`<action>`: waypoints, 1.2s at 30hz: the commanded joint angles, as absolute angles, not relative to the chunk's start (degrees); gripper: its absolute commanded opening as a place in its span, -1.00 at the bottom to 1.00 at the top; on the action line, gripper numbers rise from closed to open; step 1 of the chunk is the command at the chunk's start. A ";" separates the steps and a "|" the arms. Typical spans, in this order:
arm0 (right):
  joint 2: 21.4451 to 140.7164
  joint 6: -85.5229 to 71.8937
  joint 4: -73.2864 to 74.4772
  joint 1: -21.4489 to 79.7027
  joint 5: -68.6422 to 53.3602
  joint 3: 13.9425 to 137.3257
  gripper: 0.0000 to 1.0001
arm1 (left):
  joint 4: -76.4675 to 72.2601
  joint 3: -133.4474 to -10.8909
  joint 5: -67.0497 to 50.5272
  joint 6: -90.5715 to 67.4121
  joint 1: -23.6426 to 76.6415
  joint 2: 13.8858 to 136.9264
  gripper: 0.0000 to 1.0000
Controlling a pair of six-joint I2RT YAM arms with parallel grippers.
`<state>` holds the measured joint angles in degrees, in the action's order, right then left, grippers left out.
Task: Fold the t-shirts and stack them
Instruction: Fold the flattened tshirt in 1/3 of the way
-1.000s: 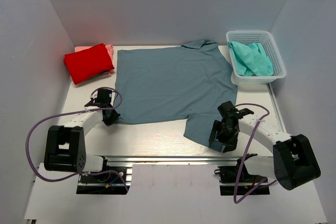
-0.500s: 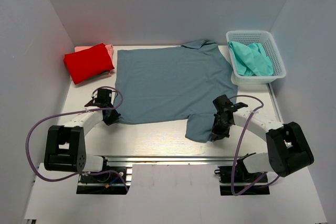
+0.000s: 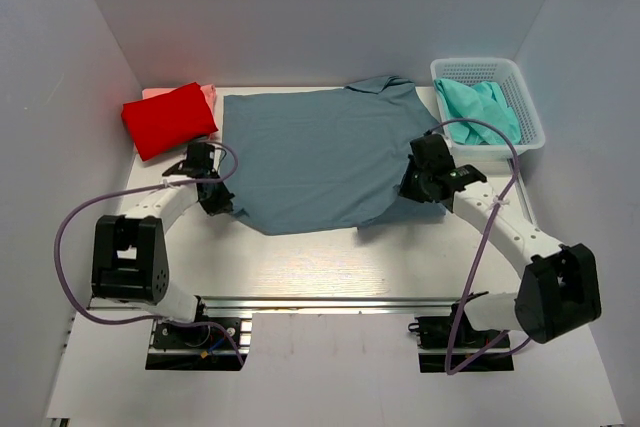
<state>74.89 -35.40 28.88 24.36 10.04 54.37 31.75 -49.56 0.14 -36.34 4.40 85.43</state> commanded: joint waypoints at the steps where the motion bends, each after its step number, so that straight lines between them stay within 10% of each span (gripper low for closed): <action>1: 77.24 -36.73 24.35 23.12 16.08 58.70 -1.00 | 34.36 -54.83 0.70 -37.53 4.04 87.70 -1.00; 36: 101.16 -21.18 7.99 14.15 14.76 86.04 -1.00 | 28.56 -74.89 8.96 -38.14 0.79 99.06 -1.00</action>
<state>101.21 -22.00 9.69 15.05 13.58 83.15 31.31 -75.64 5.93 -38.13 1.02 103.39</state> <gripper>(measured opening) 0.030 0.009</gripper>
